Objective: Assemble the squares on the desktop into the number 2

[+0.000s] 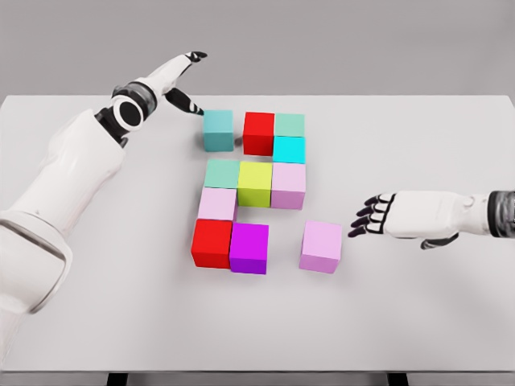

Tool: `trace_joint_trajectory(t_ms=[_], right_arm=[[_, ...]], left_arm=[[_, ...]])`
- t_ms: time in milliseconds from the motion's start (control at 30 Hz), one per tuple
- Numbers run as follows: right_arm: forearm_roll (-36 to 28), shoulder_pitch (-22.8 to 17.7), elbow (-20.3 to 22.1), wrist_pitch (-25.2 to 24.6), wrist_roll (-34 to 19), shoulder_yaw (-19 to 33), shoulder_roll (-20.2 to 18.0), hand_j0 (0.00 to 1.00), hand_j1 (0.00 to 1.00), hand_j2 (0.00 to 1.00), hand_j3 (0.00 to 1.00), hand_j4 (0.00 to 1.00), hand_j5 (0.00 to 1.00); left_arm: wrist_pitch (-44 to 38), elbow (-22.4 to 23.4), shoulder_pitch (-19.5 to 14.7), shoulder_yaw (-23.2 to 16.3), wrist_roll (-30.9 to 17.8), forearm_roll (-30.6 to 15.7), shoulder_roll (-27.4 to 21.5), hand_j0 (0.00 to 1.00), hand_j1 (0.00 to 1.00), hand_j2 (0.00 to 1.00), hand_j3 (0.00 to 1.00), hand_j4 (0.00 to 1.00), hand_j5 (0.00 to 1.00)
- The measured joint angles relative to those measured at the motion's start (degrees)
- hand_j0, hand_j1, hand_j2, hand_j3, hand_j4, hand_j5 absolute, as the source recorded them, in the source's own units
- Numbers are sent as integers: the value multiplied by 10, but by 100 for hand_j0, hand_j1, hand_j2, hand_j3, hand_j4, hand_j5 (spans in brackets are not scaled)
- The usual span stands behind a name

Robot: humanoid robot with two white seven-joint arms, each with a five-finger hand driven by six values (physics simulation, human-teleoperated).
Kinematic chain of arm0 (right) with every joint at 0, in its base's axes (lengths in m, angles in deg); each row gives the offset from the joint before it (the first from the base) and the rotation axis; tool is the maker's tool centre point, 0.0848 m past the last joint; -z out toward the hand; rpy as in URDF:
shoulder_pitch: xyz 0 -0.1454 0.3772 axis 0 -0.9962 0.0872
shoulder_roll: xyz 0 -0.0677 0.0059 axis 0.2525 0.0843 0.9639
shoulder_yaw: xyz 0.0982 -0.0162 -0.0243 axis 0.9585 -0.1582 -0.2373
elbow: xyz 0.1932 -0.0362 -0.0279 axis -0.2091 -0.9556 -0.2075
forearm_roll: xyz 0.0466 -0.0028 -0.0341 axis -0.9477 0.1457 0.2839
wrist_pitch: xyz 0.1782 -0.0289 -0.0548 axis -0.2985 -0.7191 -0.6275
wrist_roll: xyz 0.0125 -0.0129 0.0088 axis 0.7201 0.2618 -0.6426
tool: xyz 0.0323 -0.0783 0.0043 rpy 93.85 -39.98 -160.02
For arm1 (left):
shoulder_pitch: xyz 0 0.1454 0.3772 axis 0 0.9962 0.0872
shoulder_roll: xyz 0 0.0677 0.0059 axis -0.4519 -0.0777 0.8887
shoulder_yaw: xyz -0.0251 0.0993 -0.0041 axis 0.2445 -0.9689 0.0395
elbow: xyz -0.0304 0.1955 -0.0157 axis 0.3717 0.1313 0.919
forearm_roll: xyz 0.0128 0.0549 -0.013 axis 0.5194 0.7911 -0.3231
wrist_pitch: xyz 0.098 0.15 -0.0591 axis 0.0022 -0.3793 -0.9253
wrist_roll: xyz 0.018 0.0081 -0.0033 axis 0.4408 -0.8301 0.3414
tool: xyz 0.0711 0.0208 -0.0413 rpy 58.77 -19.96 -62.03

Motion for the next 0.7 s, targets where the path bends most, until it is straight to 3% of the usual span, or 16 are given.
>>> trace_joint_trajectory(t_ms=[233,700], right_arm=[[13,2,2,0,0,-17,16,100,100,100,100,100,100],[19,11,4,0,0,-26,48,100,100,100,100,100,100]], left_arm=[[0,1,-11,2,-1,-1,-3,100,100,100,100,100,100],[5,5,8,2,-2,-5,-18,100,100,100,100,100,100]])
